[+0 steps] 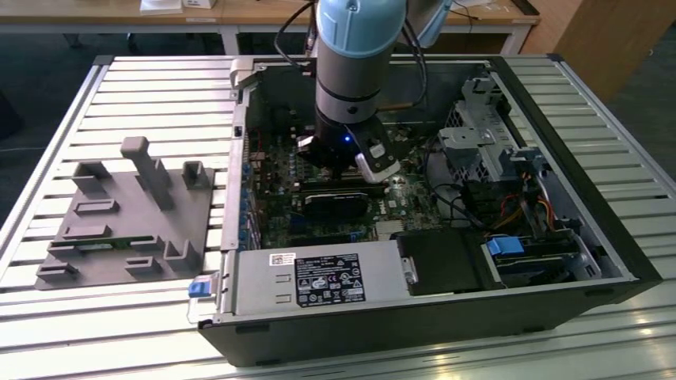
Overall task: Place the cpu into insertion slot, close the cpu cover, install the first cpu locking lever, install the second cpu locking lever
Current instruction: 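Install the second cpu locking lever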
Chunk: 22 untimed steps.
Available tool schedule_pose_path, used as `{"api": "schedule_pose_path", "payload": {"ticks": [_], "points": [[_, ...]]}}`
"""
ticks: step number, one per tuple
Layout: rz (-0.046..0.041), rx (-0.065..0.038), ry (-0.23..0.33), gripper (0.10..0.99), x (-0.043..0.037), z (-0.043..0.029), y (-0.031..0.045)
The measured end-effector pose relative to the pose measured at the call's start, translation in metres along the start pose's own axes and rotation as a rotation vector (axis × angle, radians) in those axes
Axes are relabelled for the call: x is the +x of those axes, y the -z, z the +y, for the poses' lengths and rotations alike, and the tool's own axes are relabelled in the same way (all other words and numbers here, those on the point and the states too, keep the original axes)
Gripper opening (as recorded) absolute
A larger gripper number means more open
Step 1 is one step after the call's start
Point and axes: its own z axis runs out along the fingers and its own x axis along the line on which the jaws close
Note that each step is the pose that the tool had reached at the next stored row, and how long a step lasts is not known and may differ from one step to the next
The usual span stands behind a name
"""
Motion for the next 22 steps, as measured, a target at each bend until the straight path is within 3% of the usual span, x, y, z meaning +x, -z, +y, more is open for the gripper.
{"api": "schedule_pose_path", "payload": {"ticks": [5,14,22], "points": [[0.0002,-0.005,0.000,0.106,0.0010,-0.0015,-0.0028],[0.0007,-0.038,0.000,0.106,0.0066,-0.0125,-0.0009],[0.0008,-0.070,0.000,0.106,0.0125,-0.0141,-0.0043]]}}
